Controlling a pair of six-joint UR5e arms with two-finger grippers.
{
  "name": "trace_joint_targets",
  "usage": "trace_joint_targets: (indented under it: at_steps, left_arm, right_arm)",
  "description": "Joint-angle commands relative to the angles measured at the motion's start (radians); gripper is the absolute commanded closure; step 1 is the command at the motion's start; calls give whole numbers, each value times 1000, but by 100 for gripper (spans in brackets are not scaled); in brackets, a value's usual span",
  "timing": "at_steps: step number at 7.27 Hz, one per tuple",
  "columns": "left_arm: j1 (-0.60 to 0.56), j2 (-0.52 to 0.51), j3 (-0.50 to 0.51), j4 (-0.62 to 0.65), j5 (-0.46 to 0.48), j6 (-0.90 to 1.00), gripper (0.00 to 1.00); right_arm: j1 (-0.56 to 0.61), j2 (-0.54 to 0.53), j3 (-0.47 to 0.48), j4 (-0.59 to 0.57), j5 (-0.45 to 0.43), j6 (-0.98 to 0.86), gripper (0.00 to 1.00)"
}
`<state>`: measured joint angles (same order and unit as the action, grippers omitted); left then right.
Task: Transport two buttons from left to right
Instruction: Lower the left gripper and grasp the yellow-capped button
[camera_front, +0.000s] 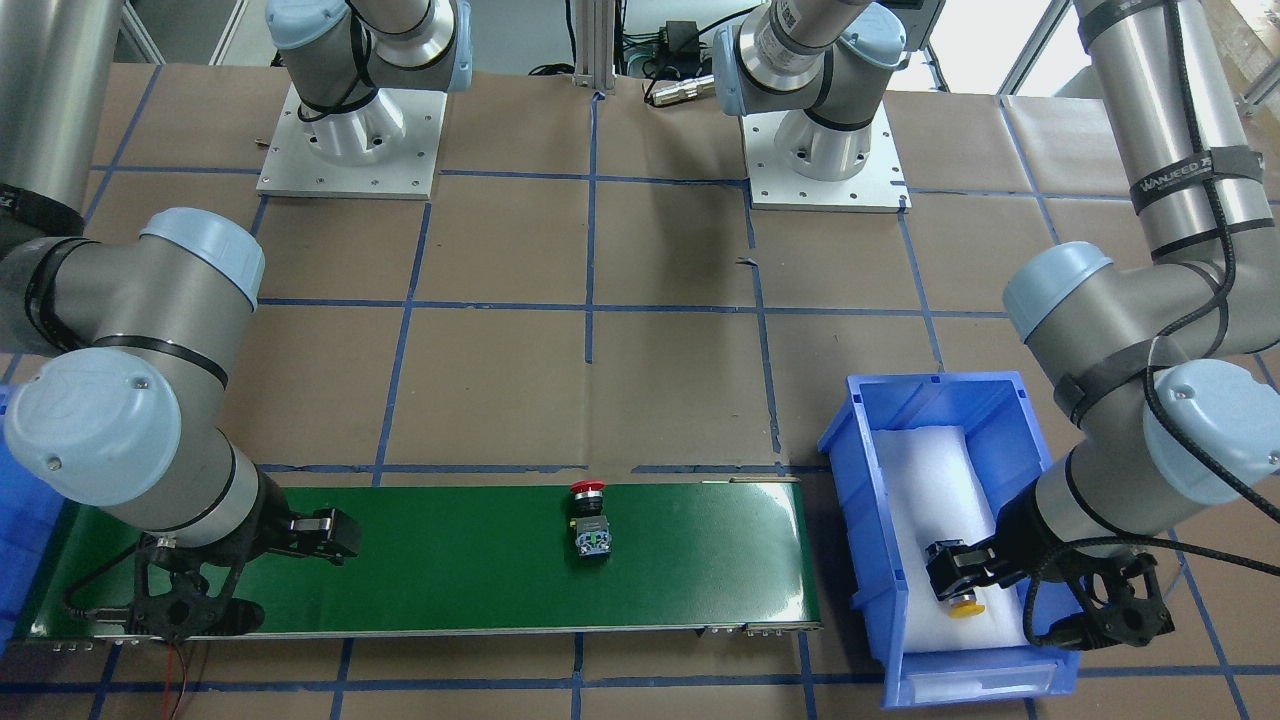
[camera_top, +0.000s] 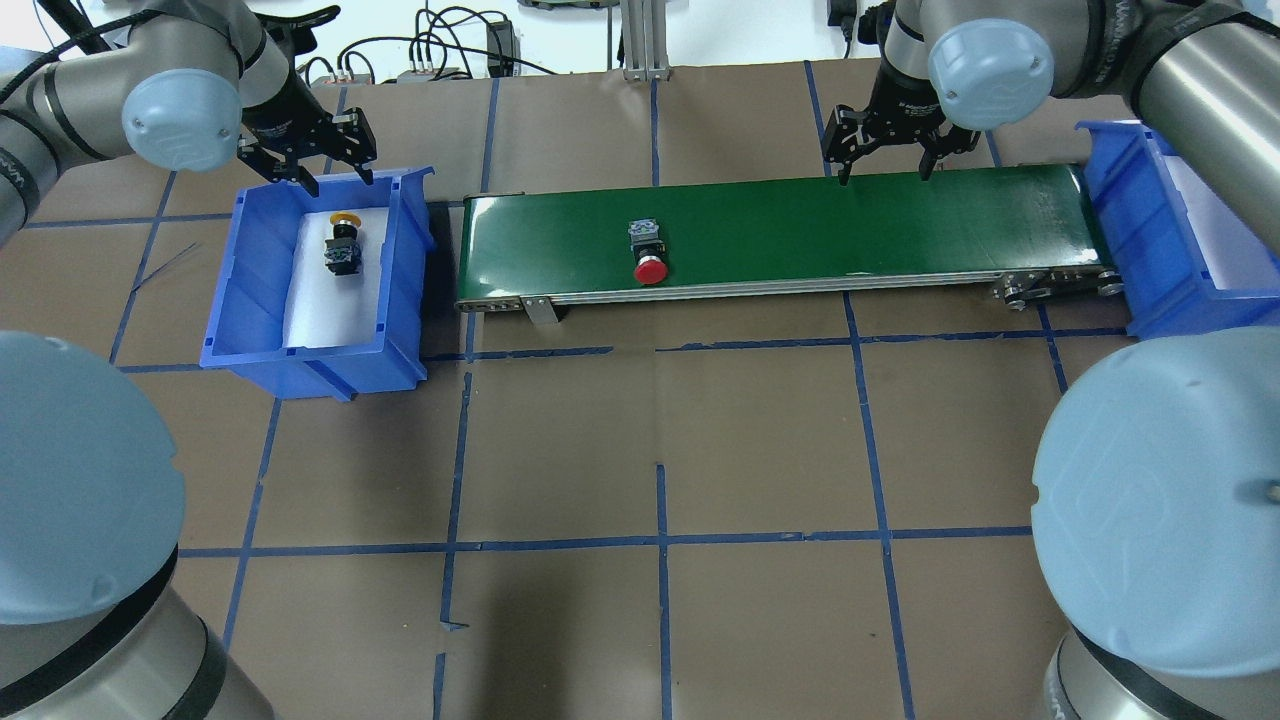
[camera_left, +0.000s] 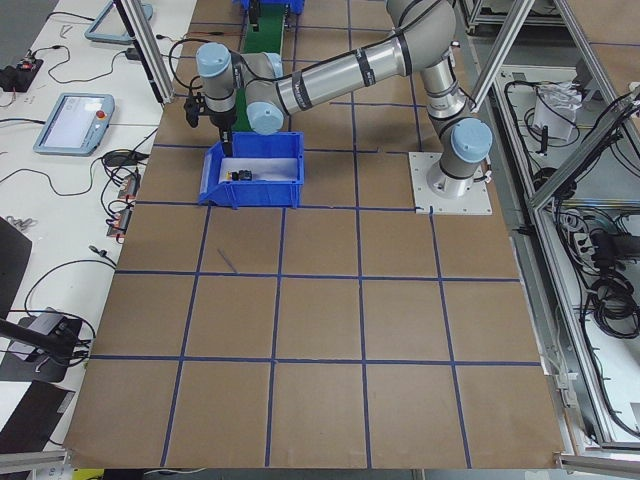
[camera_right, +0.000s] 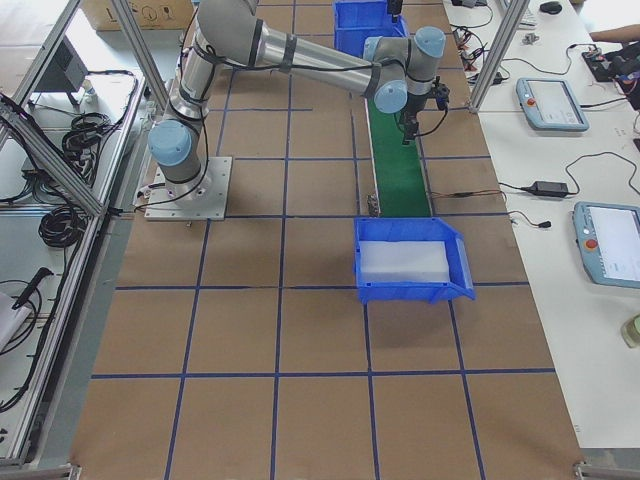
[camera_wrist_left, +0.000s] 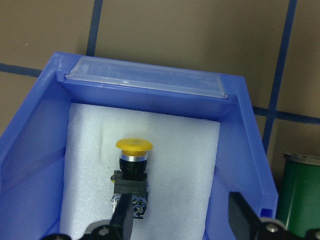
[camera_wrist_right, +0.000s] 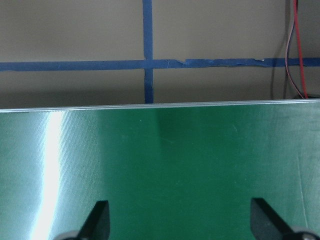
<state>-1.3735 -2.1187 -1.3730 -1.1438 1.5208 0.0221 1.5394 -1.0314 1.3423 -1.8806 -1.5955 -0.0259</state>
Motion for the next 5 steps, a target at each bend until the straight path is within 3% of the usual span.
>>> trace_joint_targets:
  at_steps: [1,5]
  left_arm:
    - [2,-18,-1,4,-1,25,28]
    - [39,-33,-35,1,5,150,28]
  right_arm:
    - [-1,-1,-2,3,0,-2,0]
    - [-2,-2,6,4,0,-11,0]
